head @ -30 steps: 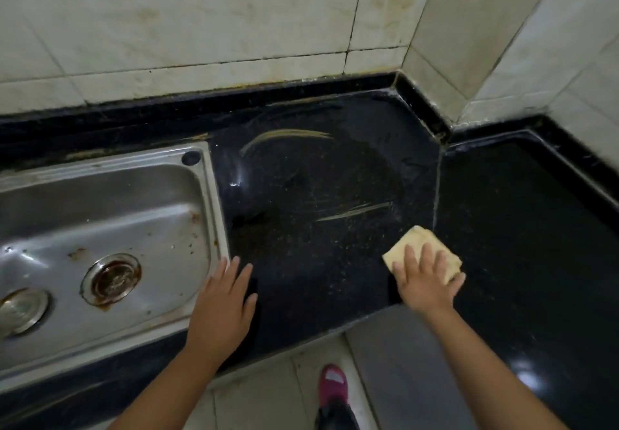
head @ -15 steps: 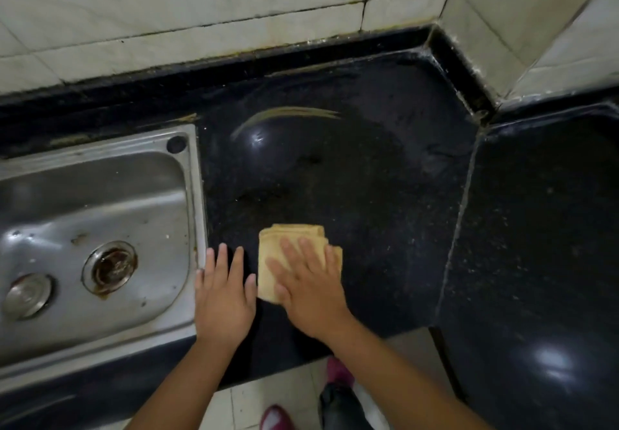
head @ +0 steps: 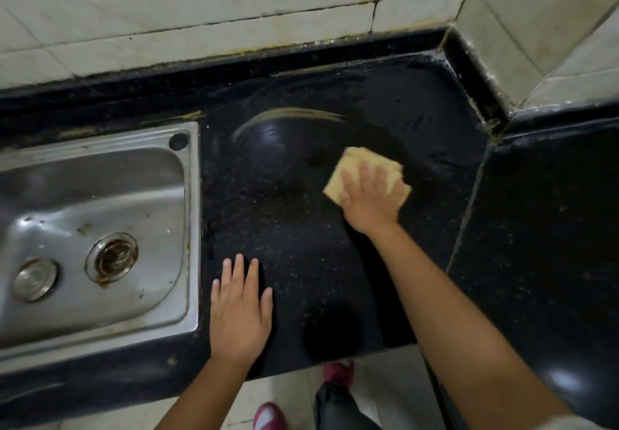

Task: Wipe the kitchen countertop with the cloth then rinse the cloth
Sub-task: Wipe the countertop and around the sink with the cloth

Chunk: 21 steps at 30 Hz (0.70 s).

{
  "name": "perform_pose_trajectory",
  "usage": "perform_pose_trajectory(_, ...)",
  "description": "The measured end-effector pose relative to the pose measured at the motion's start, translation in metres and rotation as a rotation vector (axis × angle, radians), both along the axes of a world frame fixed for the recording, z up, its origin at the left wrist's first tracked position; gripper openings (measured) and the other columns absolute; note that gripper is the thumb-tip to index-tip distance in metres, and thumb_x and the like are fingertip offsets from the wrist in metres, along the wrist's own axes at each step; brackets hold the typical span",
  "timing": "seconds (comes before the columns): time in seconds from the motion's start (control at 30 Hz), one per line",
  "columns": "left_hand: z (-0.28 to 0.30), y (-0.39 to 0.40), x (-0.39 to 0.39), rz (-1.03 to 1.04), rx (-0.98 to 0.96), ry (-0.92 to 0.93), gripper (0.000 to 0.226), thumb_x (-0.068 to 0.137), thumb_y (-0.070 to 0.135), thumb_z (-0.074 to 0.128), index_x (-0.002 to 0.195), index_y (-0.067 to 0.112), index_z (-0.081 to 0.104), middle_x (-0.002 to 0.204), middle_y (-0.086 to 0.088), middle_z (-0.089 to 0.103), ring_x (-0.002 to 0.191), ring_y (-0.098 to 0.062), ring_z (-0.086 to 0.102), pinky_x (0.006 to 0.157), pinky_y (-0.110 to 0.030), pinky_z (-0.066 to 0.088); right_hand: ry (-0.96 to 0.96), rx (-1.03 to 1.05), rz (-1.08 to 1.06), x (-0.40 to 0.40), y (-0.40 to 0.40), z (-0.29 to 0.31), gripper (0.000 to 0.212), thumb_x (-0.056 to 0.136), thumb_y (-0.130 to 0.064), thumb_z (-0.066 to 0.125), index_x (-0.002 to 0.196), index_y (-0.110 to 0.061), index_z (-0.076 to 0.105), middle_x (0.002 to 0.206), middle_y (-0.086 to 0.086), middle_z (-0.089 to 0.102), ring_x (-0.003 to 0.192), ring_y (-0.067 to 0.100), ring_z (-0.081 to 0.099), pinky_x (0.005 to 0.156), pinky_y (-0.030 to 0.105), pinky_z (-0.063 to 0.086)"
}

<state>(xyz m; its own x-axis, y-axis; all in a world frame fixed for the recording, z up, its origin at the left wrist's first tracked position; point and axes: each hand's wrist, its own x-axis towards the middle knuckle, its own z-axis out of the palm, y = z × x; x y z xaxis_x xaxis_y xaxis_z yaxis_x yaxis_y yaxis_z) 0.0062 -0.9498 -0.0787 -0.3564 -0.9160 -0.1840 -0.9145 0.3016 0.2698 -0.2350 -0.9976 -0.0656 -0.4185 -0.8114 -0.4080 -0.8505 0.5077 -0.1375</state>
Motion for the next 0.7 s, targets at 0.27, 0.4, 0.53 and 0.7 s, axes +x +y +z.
perform_pose_trajectory(0.27, 0.013, -0.032, -0.032, -0.080, -0.094, 0.079, 0.066, 0.085, 0.042, 0.017, 0.131, 0.007, 0.049, 0.141, -0.017, 0.040, 0.133, -0.028, 0.019, 0.105, -0.050, 0.024, 0.144, -0.167, 0.427, -0.020, 0.129, -0.028, 0.039, 0.091, -0.042, 0.024, 0.125, -0.035, 0.043, 0.128, 0.001, 0.060, 0.122, 0.027, 0.042, 0.101, 0.051, 0.031)
perform_pose_trajectory(0.4, 0.016, -0.044, -0.084, -0.190, -0.017, 0.084, 0.066, 0.088, 0.047, 0.010, 0.141, 0.015, 0.032, 0.152, -0.009, 0.020, 0.138, -0.017, 0.000, 0.113, -0.040, 0.010, 0.109, -0.033, -0.122, -0.124, 0.146, -0.006, 0.057, 0.095, -0.050, 0.004, 0.143, -0.029, 0.027, 0.152, 0.006, 0.027, 0.139, 0.032, 0.026, 0.105, 0.060, 0.024)
perform_pose_trajectory(0.53, 0.015, -0.052, -0.128, -0.222, 0.002, 0.025, 0.048, 0.100, 0.032, 0.021, 0.146, 0.024, 0.012, 0.156, 0.001, 0.001, 0.143, -0.017, -0.009, 0.115, -0.034, -0.002, 0.027, -0.011, -0.501, -0.169, 0.084, 0.002, 0.049, 0.100, -0.037, 0.017, 0.148, -0.034, 0.006, 0.157, -0.002, -0.009, 0.144, 0.025, -0.009, 0.114, 0.052, -0.003)
perform_pose_trajectory(0.7, 0.004, -0.067, -0.144, -0.199, -0.040, -0.024, 0.068, 0.085, 0.050, -0.008, 0.146, 0.026, 0.012, 0.156, 0.002, 0.003, 0.143, -0.017, -0.006, 0.114, -0.033, -0.006, 0.035, -0.072, -0.230, -0.126, -0.001, 0.001, 0.049, 0.100, -0.038, 0.018, 0.147, -0.035, 0.004, 0.157, 0.001, -0.010, 0.143, 0.030, -0.011, 0.111, 0.059, -0.004)
